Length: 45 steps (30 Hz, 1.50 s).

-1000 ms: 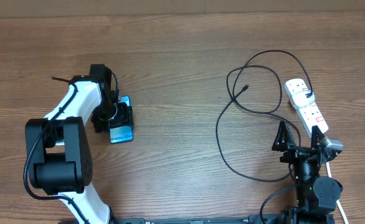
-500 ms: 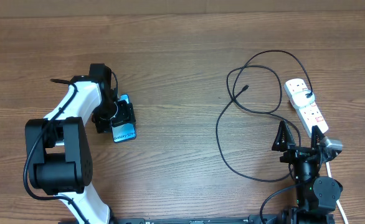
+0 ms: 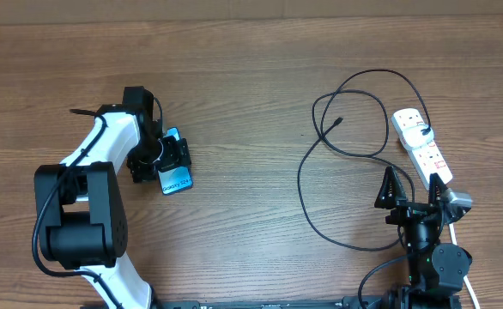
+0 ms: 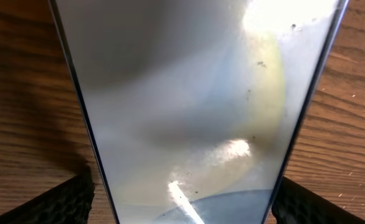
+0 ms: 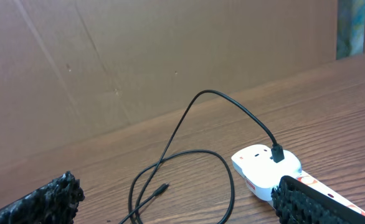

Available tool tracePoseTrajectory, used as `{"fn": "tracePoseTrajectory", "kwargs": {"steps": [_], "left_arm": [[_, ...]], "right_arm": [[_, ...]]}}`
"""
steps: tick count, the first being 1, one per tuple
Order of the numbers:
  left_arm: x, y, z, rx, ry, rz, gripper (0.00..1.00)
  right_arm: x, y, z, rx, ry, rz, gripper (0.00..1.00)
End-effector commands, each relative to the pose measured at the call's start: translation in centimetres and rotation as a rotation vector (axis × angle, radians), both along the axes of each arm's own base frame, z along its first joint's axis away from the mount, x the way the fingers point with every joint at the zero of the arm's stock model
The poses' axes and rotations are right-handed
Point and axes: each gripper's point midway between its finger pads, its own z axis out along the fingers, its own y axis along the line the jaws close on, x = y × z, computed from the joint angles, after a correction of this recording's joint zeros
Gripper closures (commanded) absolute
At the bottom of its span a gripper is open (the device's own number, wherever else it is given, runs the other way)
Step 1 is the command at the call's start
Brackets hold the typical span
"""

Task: Plug charger to phone and switch on socket
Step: 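Close the left gripper on the phone's long edges, then lift the phone with the left gripper and tilt it upright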

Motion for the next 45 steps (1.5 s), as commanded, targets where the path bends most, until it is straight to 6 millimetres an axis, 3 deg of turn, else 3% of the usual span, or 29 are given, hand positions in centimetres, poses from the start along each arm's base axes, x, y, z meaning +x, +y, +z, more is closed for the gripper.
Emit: {"fn": "tracePoseTrajectory", "kwargs": {"steps": [1, 12, 19, 30, 45], "left_arm": [[-1.0, -1.3, -2.7, -0.068, 0.049, -0.016, 0.04], [-0.6, -1.2, -2.7, -0.067, 0.028, -0.036, 0.00], [0.9, 0.1, -3.1, 0.011, -0.034, -0.056, 0.00], [0.8, 0.5, -3.4, 0.036, -0.024, -0.050, 0.00], [-3.2, 0.4, -8.7, 0.035, 0.197, -0.025, 0.00]], "right_arm": [[0.0, -0.2, -0.2, 0.000, -0.004, -0.011, 0.00], [0.0, -0.2, -0.2, 0.000, -0.004, -0.011, 0.00], [0.0, -0.2, -0.2, 0.000, -0.004, -0.011, 0.00], [0.0, -0.2, -0.2, 0.000, -0.004, -0.011, 0.00], [0.0, -0.2, -0.2, 0.000, -0.004, -0.011, 0.00]]}}
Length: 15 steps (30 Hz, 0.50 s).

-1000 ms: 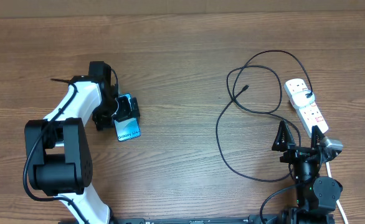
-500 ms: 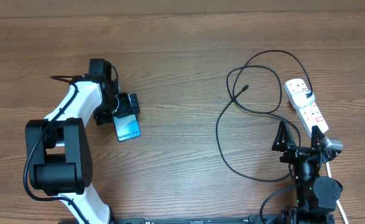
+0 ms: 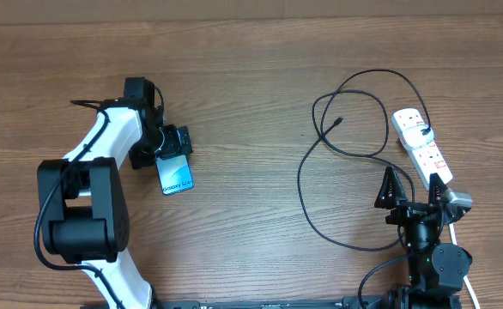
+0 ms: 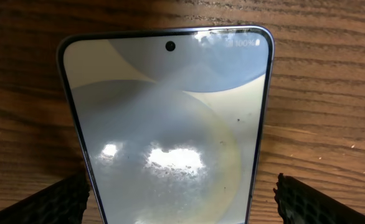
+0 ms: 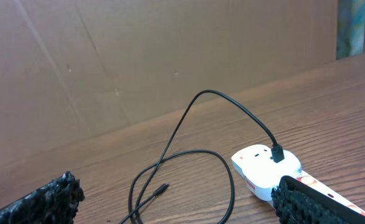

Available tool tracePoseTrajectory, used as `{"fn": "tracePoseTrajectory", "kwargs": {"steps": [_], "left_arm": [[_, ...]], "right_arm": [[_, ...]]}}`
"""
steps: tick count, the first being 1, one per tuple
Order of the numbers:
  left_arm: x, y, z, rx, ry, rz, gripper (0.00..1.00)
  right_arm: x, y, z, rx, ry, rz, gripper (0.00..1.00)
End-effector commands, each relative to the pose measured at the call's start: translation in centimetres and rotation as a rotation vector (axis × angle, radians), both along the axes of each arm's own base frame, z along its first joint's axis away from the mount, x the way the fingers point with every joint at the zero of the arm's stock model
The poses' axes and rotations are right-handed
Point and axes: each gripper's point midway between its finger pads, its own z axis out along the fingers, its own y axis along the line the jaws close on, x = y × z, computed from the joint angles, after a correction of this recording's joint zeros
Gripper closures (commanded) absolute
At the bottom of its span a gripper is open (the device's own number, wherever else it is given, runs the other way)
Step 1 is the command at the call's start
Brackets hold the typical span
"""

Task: Plug charger to phone and switch on socket
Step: 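Lift the phone with the left gripper and tilt it upright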

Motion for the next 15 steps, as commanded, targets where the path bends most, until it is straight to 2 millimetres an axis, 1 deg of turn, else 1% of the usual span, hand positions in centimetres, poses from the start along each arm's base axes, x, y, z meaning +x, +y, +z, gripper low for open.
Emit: {"fn": "tracePoseTrajectory", "kwargs": {"steps": [1, 9, 12, 15], "left_arm": [[-6.9, -0.4, -8.2, -0.012, 0.300, -0.011, 0.00], [-8.0, -0.7, -8.0, -0.010, 0.349, -0.021, 0.00], [-8.8, -0.4, -7.8, 0.014, 0.383, -0.008, 0.00], [-9.2, -0.3, -7.7, 0.020, 0.401, 0.007, 0.00]], "right_arm": [[0.0, -0.2, -0.2, 0.000, -0.004, -0.011, 0.00], [0.0, -0.2, -0.2, 0.000, -0.004, -0.010, 0.00], [0.0, -0.2, -0.2, 0.000, -0.004, -0.010, 0.00], [0.0, -0.2, -0.2, 0.000, -0.004, -0.010, 0.00]]}}
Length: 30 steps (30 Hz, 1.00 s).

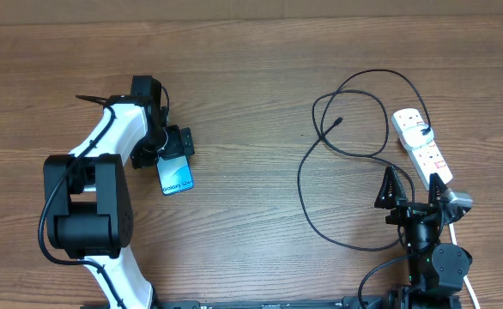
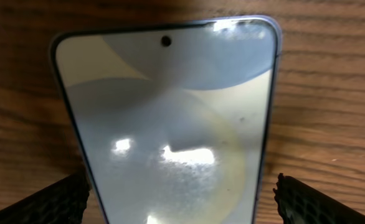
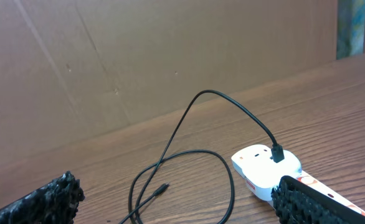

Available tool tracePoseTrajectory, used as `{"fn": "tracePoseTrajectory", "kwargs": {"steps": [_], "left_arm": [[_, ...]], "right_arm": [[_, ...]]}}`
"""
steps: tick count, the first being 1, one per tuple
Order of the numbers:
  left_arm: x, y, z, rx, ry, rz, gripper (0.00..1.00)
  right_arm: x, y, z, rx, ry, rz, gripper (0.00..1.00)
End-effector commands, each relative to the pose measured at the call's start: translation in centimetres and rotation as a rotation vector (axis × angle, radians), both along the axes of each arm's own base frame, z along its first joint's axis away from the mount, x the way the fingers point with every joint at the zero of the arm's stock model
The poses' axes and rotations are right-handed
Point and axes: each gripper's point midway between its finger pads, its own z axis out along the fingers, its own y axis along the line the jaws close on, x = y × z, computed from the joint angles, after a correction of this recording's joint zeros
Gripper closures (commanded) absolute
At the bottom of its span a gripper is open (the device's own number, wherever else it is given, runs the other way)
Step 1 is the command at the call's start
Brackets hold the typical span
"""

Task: Plug charger to phone and switch on socket
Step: 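Lift the phone with the left gripper and tilt it upright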

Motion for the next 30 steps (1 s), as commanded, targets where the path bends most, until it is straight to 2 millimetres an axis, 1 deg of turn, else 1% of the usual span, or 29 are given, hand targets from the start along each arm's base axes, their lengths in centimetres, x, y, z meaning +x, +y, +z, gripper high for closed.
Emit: {"fn": "tracePoseTrajectory", "kwargs": {"steps": [1, 12, 16, 19, 24, 26, 30], "left_arm": [[-8.6, -0.3, -7.3, -0.026, 0.353, 0.053, 0.00], [-8.5, -0.4, -7.3, -0.015, 0.351, 0.052, 0.00], [-8.6, -0.9, -7.3, -0.011, 0.352, 0.038, 0.00], [-8.7, -1.9, -7.3, 0.001, 0.353, 0.026, 0.02], [-8.7, -1.7, -7.4, 0.086, 0.348, 0.028, 0.02], [-8.7, -1.8, -7.5, 0.089, 0.346, 0.049, 0.03], [-8.8, -2.1, -7.4, 0.080, 0.351, 0.077, 0.08]], "right_arm": [[0.0, -0.2, -0.2, 0.000, -0.004, -0.010, 0.00], [0.0, -0.2, -0.2, 0.000, -0.004, -0.010, 0.00], [0.0, -0.2, -0.2, 0.000, -0.004, -0.010, 0.00], [0.0, -0.2, -0.2, 0.000, -0.004, -0.010, 0.00], [0.0, -0.2, -0.2, 0.000, -0.004, -0.010, 0.00], [0.0, -0.2, -0.2, 0.000, -0.004, -0.010, 0.00], [0.0, -0.2, -0.2, 0.000, -0.004, -0.010, 0.00]]}}
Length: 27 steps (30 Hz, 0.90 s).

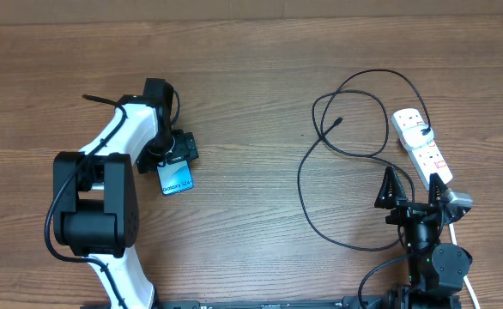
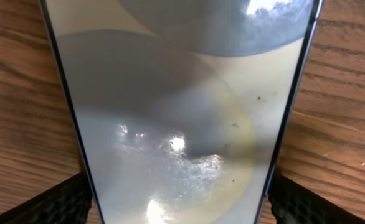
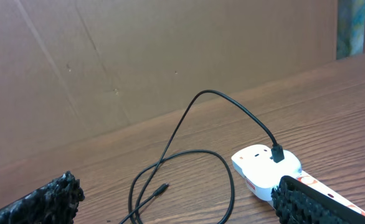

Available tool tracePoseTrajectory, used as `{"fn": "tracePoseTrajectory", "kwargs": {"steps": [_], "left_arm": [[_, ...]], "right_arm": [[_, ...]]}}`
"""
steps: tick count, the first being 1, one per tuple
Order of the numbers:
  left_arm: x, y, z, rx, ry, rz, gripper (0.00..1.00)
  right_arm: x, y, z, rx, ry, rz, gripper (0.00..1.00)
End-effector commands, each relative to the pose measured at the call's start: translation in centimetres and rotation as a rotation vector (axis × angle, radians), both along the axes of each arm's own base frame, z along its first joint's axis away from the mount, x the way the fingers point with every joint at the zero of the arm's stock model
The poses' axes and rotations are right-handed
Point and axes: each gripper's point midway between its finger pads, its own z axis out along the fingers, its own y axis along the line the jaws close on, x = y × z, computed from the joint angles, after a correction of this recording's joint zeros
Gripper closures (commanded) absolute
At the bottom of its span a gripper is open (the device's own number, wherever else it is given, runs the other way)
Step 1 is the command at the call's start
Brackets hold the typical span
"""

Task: Plug charger to phone and switch on socket
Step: 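Lift the phone with the left gripper and tilt it upright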

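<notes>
The blue-edged phone (image 1: 176, 178) lies screen-up on the table, left of centre. My left gripper (image 1: 171, 156) sits over its far end. The lit screen (image 2: 182, 112) fills the left wrist view, with both black fingers (image 2: 64, 202) pressed against the phone's long edges. A white power strip (image 1: 419, 142) lies at the right, with the black charger cable (image 1: 307, 184) plugged into its far end. The cable's free plug (image 1: 337, 122) lies loose on the wood, also seen in the right wrist view (image 3: 162, 186). My right gripper (image 1: 413, 187) stands open beside the strip (image 3: 266, 168), holding nothing.
The cable loops widely over the wooden table (image 1: 251, 86) between the two arms. A brown cardboard wall (image 3: 170, 56) closes the table's far side. The power strip's near end runs under my right gripper's finger (image 3: 319, 199).
My left gripper has moved down along the phone, so the phone's top edge has left the wrist view, and its fingers now touch the phone's sides. The phone, cable and right arm are unchanged.
At first my left gripper sat low over the phone with its fingers at the edges. It then stood farther back near the phone's top end, fingers slightly wider. Now it is forward over the phone again. The phone stayed in place; the right arm never moved.
</notes>
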Motion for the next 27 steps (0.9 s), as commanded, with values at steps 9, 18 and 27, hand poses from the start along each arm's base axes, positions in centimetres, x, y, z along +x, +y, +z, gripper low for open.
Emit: {"fn": "tracePoseTrajectory", "kwargs": {"steps": [9, 18, 27], "left_arm": [[-7.6, -0.8, -7.1, 0.007, 0.299, 0.030, 0.07], [-7.3, 0.0, -7.2, 0.057, 0.282, 0.019, 0.24], [-6.9, -1.2, -5.4, -0.016, 0.323, -0.016, 0.39]], "right_arm": [[0.0, -0.2, -0.2, 0.000, -0.004, -0.011, 0.00], [0.0, -0.2, -0.2, 0.000, -0.004, -0.011, 0.00], [0.0, -0.2, -0.2, 0.000, -0.004, -0.011, 0.00]]}}
